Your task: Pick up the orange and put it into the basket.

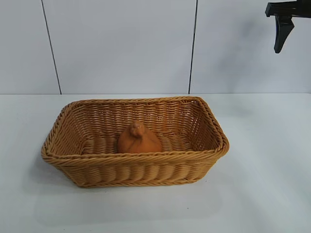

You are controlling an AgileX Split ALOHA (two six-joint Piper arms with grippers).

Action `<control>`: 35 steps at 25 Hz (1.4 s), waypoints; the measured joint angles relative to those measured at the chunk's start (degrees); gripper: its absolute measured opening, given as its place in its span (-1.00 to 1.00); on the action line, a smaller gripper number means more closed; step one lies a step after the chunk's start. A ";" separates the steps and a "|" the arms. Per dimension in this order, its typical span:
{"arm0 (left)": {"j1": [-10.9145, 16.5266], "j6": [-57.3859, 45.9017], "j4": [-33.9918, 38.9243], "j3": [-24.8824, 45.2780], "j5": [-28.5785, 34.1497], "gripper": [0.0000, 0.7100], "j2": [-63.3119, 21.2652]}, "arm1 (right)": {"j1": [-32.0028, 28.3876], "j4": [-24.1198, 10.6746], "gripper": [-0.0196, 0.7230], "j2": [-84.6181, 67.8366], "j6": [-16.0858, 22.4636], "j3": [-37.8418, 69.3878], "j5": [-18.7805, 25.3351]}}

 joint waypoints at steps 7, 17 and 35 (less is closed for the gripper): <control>0.00 0.00 0.00 0.00 0.00 0.72 0.00 | 0.00 0.00 0.44 -10.99 -0.64 19.42 -0.06; 0.00 0.00 0.00 0.00 0.00 0.72 0.00 | 0.00 0.00 0.44 -42.92 -1.35 60.82 -1.59; 0.00 0.00 0.05 0.00 0.11 0.72 0.00 | 0.00 0.80 0.44 -103.28 -1.54 80.64 -10.88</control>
